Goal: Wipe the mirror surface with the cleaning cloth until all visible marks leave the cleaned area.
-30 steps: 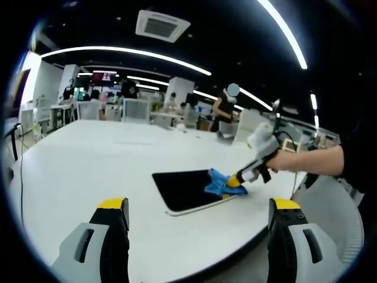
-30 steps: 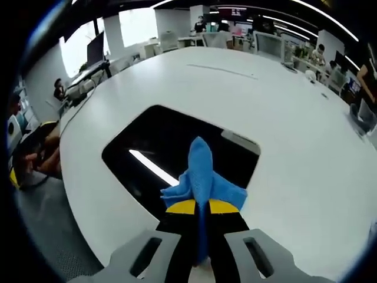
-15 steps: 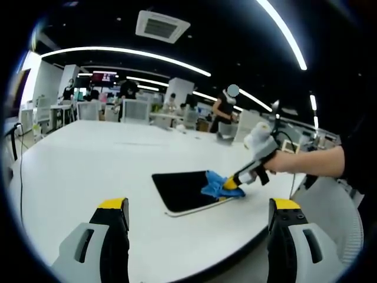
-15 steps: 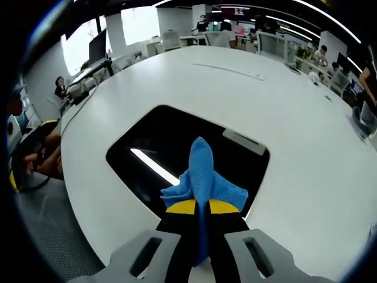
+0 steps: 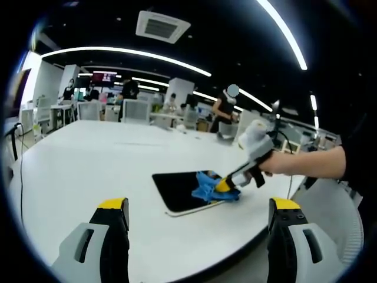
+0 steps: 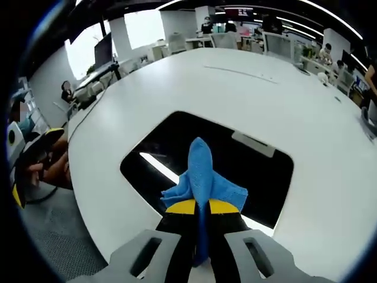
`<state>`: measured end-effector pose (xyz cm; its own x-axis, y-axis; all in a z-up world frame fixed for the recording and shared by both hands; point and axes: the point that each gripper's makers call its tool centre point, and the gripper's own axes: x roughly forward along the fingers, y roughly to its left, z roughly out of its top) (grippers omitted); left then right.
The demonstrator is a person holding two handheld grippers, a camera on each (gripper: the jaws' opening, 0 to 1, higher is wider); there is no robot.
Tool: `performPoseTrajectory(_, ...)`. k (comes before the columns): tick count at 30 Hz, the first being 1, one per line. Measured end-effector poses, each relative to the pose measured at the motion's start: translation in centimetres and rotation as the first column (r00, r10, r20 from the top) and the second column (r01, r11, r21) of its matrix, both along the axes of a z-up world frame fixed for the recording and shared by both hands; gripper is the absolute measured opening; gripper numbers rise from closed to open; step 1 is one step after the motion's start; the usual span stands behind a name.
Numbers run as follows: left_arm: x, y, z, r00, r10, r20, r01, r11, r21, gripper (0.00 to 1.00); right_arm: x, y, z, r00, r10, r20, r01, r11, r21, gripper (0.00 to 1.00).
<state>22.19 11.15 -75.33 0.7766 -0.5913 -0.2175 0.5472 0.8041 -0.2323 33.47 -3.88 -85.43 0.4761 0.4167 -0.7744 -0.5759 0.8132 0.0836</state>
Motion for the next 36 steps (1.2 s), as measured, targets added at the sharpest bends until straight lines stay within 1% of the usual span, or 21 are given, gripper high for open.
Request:
performPoseTrajectory(4, 0.0, 0.0, 0.0, 1.000, 0.001, 0.000, -0.001, 1.000, -0.001, 0.99, 0.0, 0.8, 0.0, 1.000, 0.013, -0.002, -0.013, 1.000, 0.007, 0.01)
performPoseTrajectory(12, 0.1, 0.1, 0.0, 1.000, 0.006, 0.000, -0.006, 1.000, 0.001, 0.99, -0.1, 1.3, 0.1, 1.000, 0.028, 0.000, -0.028, 1.000, 0.011, 0.01)
performPoseTrajectory(13, 0.1, 0.1, 0.0, 1.000, 0.006, -0.001, -0.006, 1.000, 0.001, 0.99, -0.1, 1.5, 0.1, 1.000, 0.029, -0.001, -0.029, 0.999, 0.021, 0.01)
performPoseTrajectory(18, 0.1, 0.2, -0.1, 1.000, 0.006, -0.005, -0.006, 1.000, 0.004, 0.99, -0.2, 2.2, 0.1, 0.999, 0.041, -0.001, -0.041, 0.999, 0.025, 0.01)
performPoseTrajectory(28, 0.0, 0.2, -0.2, 1.000, 0.004, -0.010, -0.004, 1.000, 0.010, 0.99, -0.1, 4.1, 0.1, 0.997, 0.077, -0.005, -0.077, 0.996, 0.037, 0.01)
performPoseTrajectory(36, 0.0, 0.1, -0.2, 1.000, -0.002, -0.013, 0.002, 1.000, 0.010, 0.99, -0.3, 5.4, 0.1, 0.995, 0.103, -0.007, -0.102, 0.994, 0.031, 0.01)
